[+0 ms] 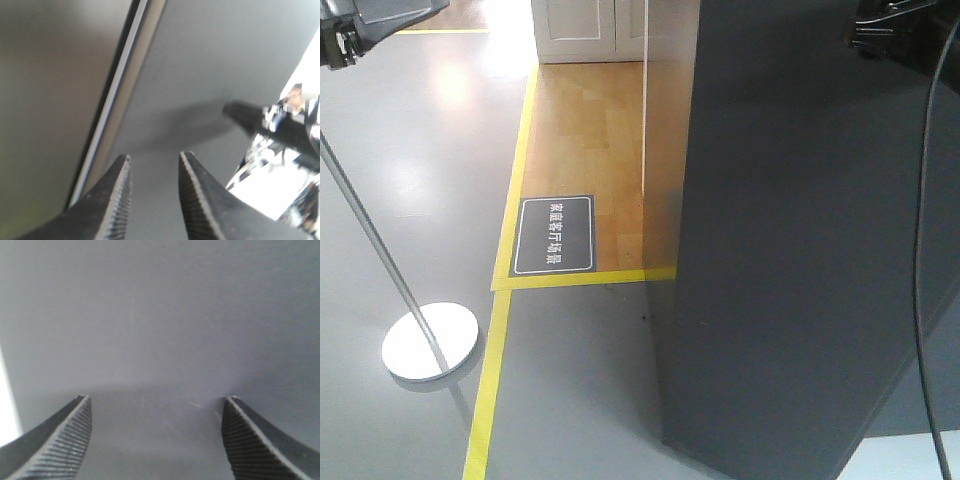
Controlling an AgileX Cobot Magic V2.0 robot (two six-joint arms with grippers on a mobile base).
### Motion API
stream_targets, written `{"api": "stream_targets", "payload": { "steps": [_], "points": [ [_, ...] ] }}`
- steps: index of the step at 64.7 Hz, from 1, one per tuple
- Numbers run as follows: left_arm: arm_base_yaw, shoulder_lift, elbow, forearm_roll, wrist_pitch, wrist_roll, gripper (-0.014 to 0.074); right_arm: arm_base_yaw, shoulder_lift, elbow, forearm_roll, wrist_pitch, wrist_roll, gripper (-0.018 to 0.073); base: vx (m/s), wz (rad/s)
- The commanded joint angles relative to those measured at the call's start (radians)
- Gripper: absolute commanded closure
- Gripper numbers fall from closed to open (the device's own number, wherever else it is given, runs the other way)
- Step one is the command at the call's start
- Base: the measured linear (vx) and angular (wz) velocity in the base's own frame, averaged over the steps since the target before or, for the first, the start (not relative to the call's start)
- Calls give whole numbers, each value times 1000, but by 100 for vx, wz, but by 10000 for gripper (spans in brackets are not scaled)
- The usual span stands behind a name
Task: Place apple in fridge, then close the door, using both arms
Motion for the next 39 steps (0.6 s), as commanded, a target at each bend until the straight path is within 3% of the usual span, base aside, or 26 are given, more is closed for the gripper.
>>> {"api": "stream_targets", "payload": {
  "steps": [1,7,39],
  "points": [
    [0,-38,-32,-28,14,-3,366,-8,-2,-64,-7,-59,-9,34,0,0],
    [0,-38,-32,3,24,-4,366,-8,29,-95,-5,-59,-9,34,0,0],
    [0,-38,-32,2,36,-4,366,-20,179,-233,18,-17,-11,34,0,0]
  ]
}}
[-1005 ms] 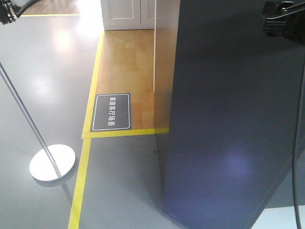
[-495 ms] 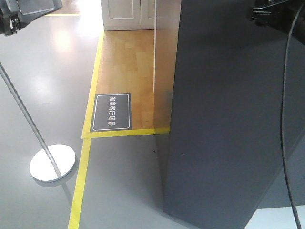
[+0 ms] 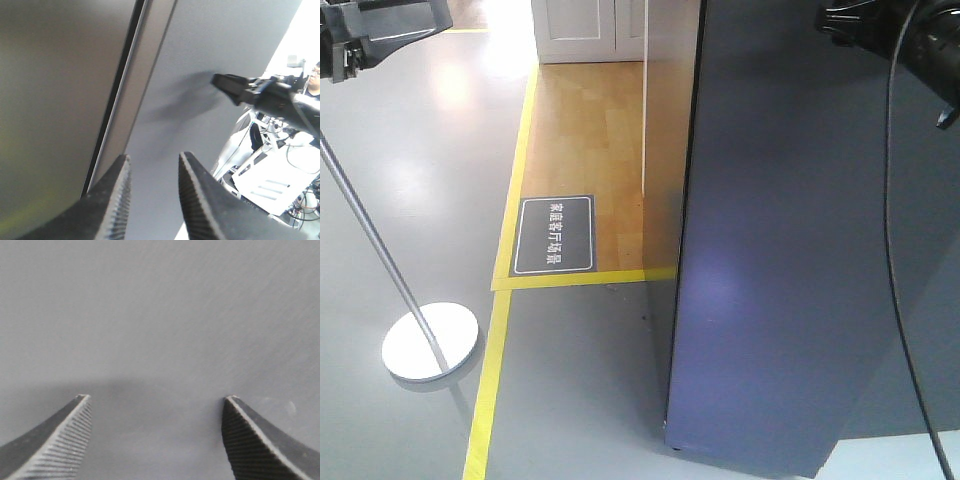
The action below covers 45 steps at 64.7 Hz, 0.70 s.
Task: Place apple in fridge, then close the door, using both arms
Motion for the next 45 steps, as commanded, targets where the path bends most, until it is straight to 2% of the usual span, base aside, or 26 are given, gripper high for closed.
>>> {"api": "stream_targets", "payload": {
  "steps": [1,25,45],
  "points": [
    [0,-38,-32,-68,19,-4,366,-15,-11,-59,-8,-3,-10,34,0,0],
    [0,-38,-32,-67,66,-4,366,-108,55,-157,-5,183,-4,34,0,0],
    [0,-38,-32,-67,89,-5,366,-126,62,-186,-9,208,-4,45,0,0]
  ]
}}
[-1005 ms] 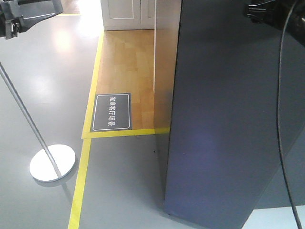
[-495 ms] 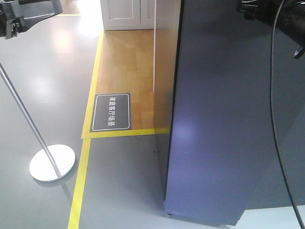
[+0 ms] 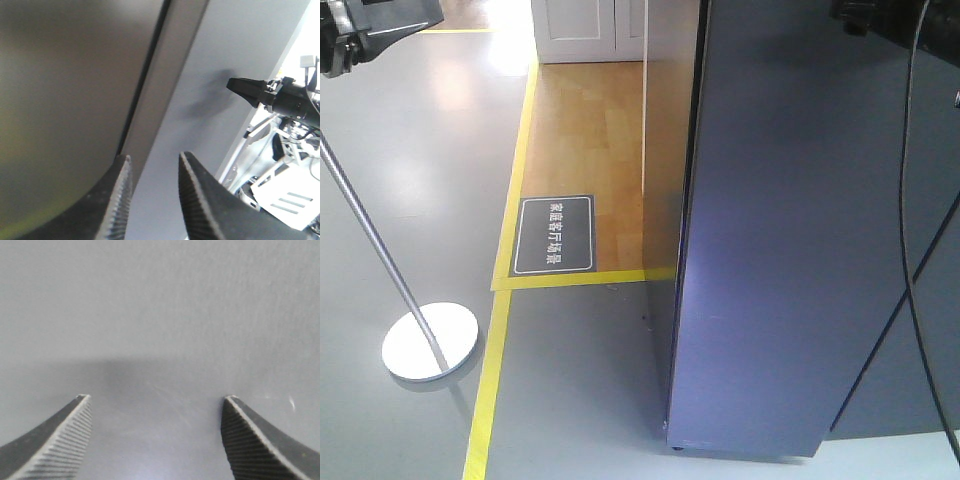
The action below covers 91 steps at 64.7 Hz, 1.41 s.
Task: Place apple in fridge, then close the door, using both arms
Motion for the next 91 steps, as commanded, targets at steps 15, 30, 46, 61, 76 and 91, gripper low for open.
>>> {"api": "stream_targets", "payload": {
  "steps": [15,30,46,61,76,91],
  "points": [
    [0,-38,-32,-69,14,-5,366,-16,26,-109,-4,39,-5,72,0,0],
    [0,-38,-32,-69,26,-5,366,-20,30,-112,-7,31,-6,73,0,0],
    [0,-38,-32,-69,26,-12,366,-30,-2,-113,-11,135,-6,77,0,0],
    [0,-38,-32,-70,-33,-13,366,-30,-133,-113,-11,292,-7,197,0,0],
    [0,-38,-32,-77,-140,-125,374,-30,-288,-113,-11,555,-7,498,0,0],
    [-1,-38,-32,-39,-225,-212,594,-30,-387,-110,-11,743,20,565,0,0]
  ]
}}
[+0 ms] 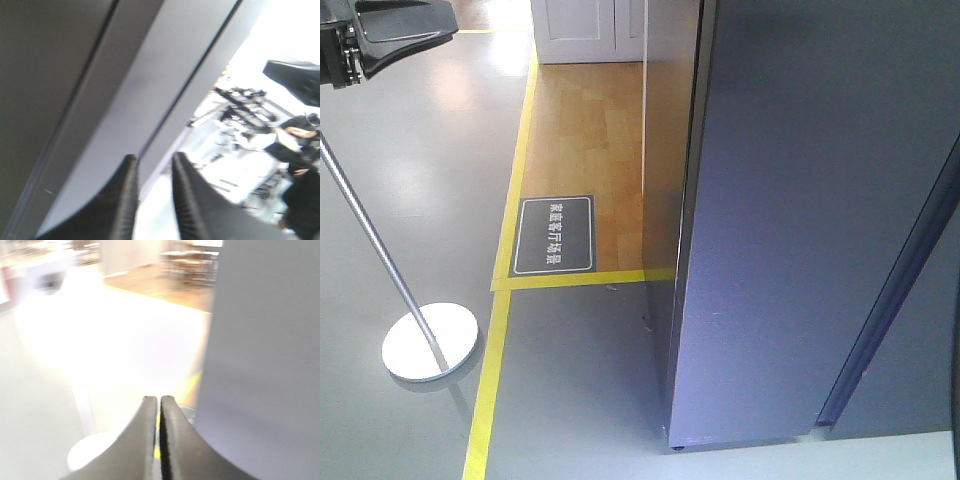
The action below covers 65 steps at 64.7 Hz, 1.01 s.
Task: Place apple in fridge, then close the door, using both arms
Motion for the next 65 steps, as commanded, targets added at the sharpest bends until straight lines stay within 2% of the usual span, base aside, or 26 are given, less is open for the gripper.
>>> {"api": "stream_targets", "payload": {
  "steps": [1,8,18,30,38,47,55,60,65],
  "points": [
    [-1,-38,-32,-34,-50,-25,605,-7,-59,-26,29,36,16,565,0,0],
    [-2,-38,-32,27,-112,-25,605,-7,-107,33,29,53,21,565,0,0],
    [-2,-63,-32,84,-201,-25,604,-7,-219,239,36,-3,-15,565,0,0],
    [-2,-156,-30,185,-201,-25,604,-7,-394,561,40,-89,-70,565,0,0],
    [-2,-238,23,197,-172,-25,604,-7,-515,756,40,-150,-82,565,0,0],
    [-2,-353,175,196,-93,-25,604,-7,-646,918,37,-184,-100,565,0,0],
    [-2,-469,375,191,-13,-25,604,-7,-736,1005,37,-176,-100,565,0,0],
    [-2,-539,510,171,49,-25,604,-7,-778,1040,37,-171,-100,565,0,0],
    [-2,-612,661,113,115,-25,604,-7,-805,1055,38,-163,-100,565,0,0]
  ]
}}
